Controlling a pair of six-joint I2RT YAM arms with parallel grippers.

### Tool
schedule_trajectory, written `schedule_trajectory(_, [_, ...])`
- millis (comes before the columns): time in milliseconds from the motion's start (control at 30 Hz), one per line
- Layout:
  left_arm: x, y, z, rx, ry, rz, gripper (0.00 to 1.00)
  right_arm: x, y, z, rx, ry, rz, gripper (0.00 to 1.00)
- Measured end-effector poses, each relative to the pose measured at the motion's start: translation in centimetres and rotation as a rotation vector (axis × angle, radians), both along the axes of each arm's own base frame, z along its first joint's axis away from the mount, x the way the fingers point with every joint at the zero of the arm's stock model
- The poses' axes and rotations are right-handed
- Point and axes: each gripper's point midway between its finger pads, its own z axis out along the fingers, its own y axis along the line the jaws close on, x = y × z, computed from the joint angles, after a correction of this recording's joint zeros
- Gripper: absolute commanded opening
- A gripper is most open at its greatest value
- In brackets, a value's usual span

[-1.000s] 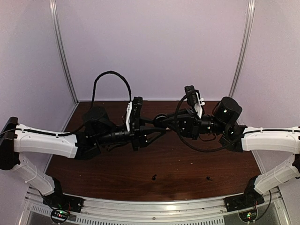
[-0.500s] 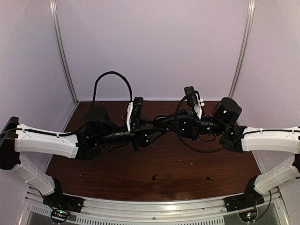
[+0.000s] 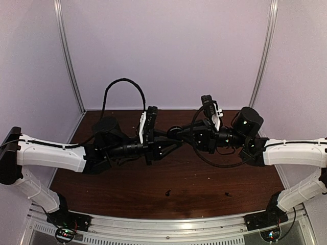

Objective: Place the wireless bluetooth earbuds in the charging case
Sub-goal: Pass from the right arm to the left, then pass from the left arm to the right

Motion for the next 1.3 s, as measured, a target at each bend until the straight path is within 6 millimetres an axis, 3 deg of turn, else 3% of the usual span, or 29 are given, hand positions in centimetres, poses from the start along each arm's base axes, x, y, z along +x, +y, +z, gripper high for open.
schedule_trajectory(167, [-0.1,0.0,-0.2,0.006,0.002,-0.006,0.11,-0.1,0.0,-0.2,-0.003,-0.010,-0.003,0.21])
schedule_trajectory(233, [-0.2,0.0,-0.2,0.007,0.001,-0.009,0.11,-0.1,-0.1,-0.1,-0.003,-0.015,-0.004,0.41])
schedule_trajectory(267, [-0.2,0.0,-0.2,0.007,0.001,-0.010,0.11,-0.1,-0.1,-0.2,-0.004,-0.017,-0.007,0.45])
schedule_trajectory(800, [-0.7,-0.1,-0.8,0.031,0.005,-0.040,0.09,0.2,0.0,-1.2,-0.042,0.009,-0.018,0.44])
schedule_trajectory(1033, [-0.7,-0.1,-0.9,0.037,0.009,-0.043,0.09,0.2,0.0,-1.3,-0.047,0.000,-0.016,0.34])
schedule_trajectory(1300, [-0.7,-0.2,-1.3,0.048,0.015,-0.045,0.09,0.1,-0.1,-1.2,-0.045,-0.005,-0.016,0.40])
